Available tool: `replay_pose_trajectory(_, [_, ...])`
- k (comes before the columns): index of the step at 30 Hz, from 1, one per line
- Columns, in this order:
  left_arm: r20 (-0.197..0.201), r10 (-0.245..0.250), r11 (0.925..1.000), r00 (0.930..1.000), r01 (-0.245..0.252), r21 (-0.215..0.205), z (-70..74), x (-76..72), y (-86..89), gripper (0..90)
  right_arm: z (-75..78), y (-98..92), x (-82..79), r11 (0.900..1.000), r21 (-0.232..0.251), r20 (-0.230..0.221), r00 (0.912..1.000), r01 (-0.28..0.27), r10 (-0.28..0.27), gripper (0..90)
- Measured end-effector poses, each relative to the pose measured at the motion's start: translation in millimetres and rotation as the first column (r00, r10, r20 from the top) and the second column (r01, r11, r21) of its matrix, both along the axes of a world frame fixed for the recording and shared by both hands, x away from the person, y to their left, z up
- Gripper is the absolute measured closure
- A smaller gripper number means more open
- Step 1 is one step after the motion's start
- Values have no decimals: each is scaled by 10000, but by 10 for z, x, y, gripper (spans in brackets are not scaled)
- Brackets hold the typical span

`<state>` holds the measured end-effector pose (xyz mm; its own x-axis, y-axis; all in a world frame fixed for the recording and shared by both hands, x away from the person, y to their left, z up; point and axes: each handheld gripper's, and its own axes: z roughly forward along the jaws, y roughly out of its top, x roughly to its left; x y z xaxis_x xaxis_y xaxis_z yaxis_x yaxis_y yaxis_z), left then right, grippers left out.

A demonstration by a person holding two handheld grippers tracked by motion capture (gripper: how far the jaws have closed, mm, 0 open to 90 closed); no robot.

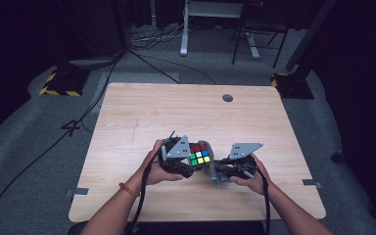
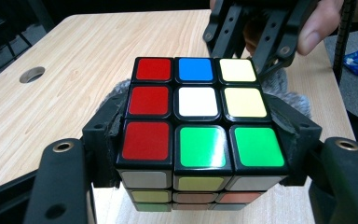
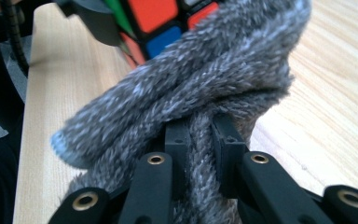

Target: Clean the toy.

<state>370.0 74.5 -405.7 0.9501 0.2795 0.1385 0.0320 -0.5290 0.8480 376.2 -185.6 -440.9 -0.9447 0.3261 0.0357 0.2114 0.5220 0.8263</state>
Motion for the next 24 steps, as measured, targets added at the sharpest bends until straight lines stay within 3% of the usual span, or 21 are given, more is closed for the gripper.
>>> replay_pose_trajectory(5, [-1, 192, 9998, 9998, -192, 76, -2, 21, 38, 333, 89, -64, -7, 9981, 611, 127, 9999, 23, -31, 796])
replay_pose_trajectory(10, [-144, -119, 9992, 9998, 124, 376, -73, -10, -46, 333, 174, -77, -63, 9966, 825, 645, 9978, 68, -121, 796])
replay_pose_trajectory(15, [-326, -473, 9985, 9983, 482, 260, -91, -50, -121, 333, 206, -123, -56, 9939, 1046, 863, 9953, 354, -445, 796])
replay_pose_trajectory(18, [-360, -663, 9975, 9971, 671, 218, -87, -75, -151, 333, 210, -132, -47, 9942, 940, 962, 9934, 526, -616, 796])
replay_pose_trajectory(20, [-243, -663, 9974, 9975, 670, 275, -70, -89, -151, 333, 184, -127, -31, 9951, 844, 877, 9944, 515, -589, 797])
replay_pose_trajectory(24, [-125, -462, 9989, 9989, 462, -6, -19, -77, -87, 333, 116, -86, -8, 9979, 534, 562, 9977, 356, -386, 796])
